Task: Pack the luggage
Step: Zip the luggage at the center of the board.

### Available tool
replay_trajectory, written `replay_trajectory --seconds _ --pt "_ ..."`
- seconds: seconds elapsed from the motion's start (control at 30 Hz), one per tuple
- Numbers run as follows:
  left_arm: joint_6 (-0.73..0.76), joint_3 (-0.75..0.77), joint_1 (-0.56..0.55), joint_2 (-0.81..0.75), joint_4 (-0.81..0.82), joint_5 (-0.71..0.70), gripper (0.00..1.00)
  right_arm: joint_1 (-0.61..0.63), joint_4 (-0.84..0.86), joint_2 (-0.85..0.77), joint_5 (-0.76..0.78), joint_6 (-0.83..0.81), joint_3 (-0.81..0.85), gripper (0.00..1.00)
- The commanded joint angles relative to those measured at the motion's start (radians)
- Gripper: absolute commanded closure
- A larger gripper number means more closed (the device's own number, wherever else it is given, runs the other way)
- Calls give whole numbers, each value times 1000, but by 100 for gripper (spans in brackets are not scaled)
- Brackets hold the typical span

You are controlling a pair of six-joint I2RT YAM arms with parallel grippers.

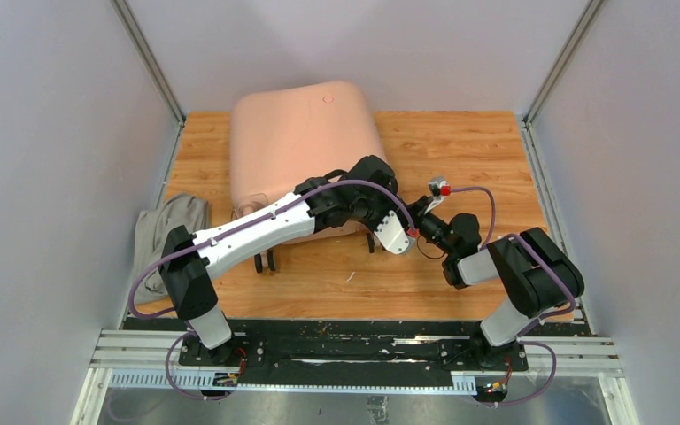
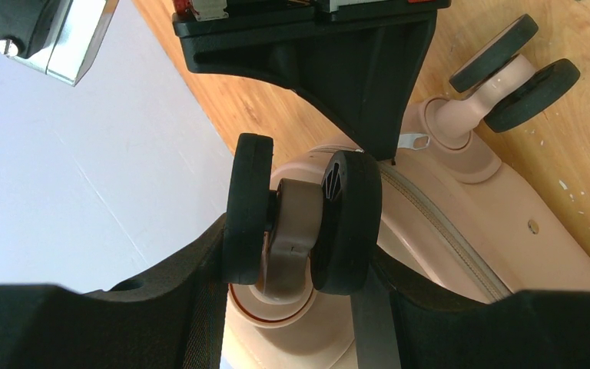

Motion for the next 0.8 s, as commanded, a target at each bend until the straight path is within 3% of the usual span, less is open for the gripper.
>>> replay_trajectory --seconds 0.0,0.2,0.47,0.77 --pt "-107 74 29 -122 146 -64 100 26 20 -42 100 -51 -2 100" --pt "-196 138 28 -79 147 -66 100 125 -44 -112 172 -122 -7 100" --pt "-440 309 35 48 191 -108 100 310 -71 -169 351 -209 -21 100" --pt "-544 381 30 121 182 -77 100 328 54 -129 417 -164 -53 100"
